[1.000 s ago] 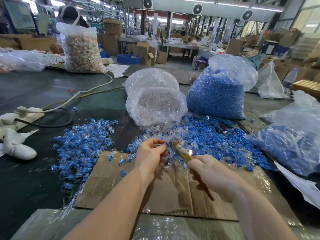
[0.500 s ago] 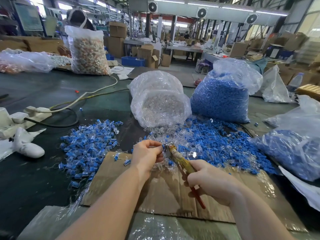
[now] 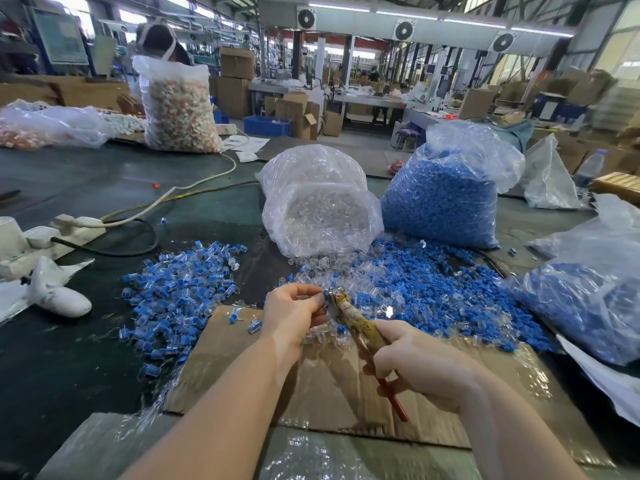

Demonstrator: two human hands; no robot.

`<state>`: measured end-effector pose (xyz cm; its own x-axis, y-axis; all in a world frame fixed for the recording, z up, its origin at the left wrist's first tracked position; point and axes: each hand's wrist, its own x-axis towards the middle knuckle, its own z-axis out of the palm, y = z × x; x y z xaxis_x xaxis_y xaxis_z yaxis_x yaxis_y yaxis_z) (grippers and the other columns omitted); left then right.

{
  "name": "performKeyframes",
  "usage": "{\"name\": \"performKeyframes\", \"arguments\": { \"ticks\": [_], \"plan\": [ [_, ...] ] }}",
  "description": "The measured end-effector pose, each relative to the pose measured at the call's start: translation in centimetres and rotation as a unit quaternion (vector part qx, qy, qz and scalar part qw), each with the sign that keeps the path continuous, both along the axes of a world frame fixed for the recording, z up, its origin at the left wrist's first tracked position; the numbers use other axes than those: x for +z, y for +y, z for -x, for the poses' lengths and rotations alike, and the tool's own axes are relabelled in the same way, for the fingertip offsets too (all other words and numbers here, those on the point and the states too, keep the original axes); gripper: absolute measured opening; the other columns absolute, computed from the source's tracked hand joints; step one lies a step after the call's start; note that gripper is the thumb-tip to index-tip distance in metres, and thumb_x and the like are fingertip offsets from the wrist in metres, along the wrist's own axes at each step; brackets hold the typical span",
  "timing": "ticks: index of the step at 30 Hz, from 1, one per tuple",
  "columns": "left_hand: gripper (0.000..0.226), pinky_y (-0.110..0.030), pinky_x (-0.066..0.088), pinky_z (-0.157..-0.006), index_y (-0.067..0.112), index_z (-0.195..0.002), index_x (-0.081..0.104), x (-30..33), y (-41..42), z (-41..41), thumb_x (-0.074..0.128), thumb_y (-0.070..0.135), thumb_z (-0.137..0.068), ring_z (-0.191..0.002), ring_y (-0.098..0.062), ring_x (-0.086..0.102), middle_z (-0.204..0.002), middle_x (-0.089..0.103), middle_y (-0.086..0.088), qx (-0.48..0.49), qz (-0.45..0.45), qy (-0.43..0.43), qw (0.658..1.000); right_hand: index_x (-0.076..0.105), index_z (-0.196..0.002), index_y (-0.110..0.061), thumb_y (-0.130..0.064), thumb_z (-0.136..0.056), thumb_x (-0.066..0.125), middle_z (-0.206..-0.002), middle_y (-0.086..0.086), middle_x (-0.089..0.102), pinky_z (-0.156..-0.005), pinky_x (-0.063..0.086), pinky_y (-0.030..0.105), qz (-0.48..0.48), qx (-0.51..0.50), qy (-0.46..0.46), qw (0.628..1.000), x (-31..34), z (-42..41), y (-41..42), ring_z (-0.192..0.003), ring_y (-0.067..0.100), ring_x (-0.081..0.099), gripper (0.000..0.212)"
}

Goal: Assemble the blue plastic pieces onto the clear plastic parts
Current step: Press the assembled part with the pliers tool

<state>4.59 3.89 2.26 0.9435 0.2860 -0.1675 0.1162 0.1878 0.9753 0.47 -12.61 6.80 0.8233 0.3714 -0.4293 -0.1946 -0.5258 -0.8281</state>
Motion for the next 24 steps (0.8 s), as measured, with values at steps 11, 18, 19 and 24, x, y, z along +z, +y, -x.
{"name": "performKeyframes", "arguments": {
  "ticks": [11, 18, 19, 24],
  "plan": [
    [0.011, -0.016, 0.051, -0.051, 0.006, -0.089, 0.066, 0.1, -0.5, 0.1, 0.061, -0.003, -0.084, -0.054, -0.006, 0.063, -0.077, 0.066, -0.009, 0.013, 0.006, -0.006, 1.000, 0.046, -0.073, -0.013, 0.010, -0.075, 0.042, -0.075, 0.009, 0.042, -0.060, 0.037, 0.035, 0.040, -0.039, -0.078, 0.995, -0.6, 0.3, 0.4, -0.067, 0.022, 0.040, 0.023],
    [0.011, -0.016, 0.052, -0.052, 0.007, -0.088, 0.065, 0.5, -0.6, 0.2, 0.059, -0.002, -0.086, -0.059, -0.010, 0.060, -0.075, 0.064, -0.007, 0.029, -0.003, -0.012, 0.999, 0.064, -0.100, -0.019, 0.016, -0.064, 0.053, -0.060, -0.004, 0.054, -0.049, 0.037, 0.023, -0.097, -0.099, -0.055, 0.989, -1.4, 0.6, 0.4, -0.049, 0.008, 0.046, 0.052],
    [0.011, -0.017, 0.052, -0.053, 0.007, -0.088, 0.065, 0.6, -0.4, 0.2, 0.058, -0.002, -0.086, -0.060, -0.010, 0.059, -0.074, 0.064, -0.006, 0.038, -0.019, -0.017, 0.999, 0.062, -0.108, -0.017, 0.018, -0.063, 0.054, -0.066, -0.002, 0.056, -0.050, 0.040, 0.023, -0.104, -0.118, -0.063, 0.986, -1.7, 0.5, 0.4, -0.050, 0.007, 0.049, 0.058],
    [0.013, -0.026, 0.052, -0.064, 0.017, -0.084, 0.063, 0.0, 2.7, -0.3, 0.059, 0.006, -0.088, -0.069, -0.012, 0.059, -0.082, 0.066, -0.002, 0.113, -0.188, -0.021, 0.975, 0.054, -0.119, -0.013, 0.015, -0.070, 0.056, -0.075, 0.004, 0.049, -0.045, 0.037, 0.021, -0.056, -0.245, -0.142, 0.957, -3.2, -0.7, -1.2, -0.052, 0.010, 0.044, 0.056]
  ]
}}
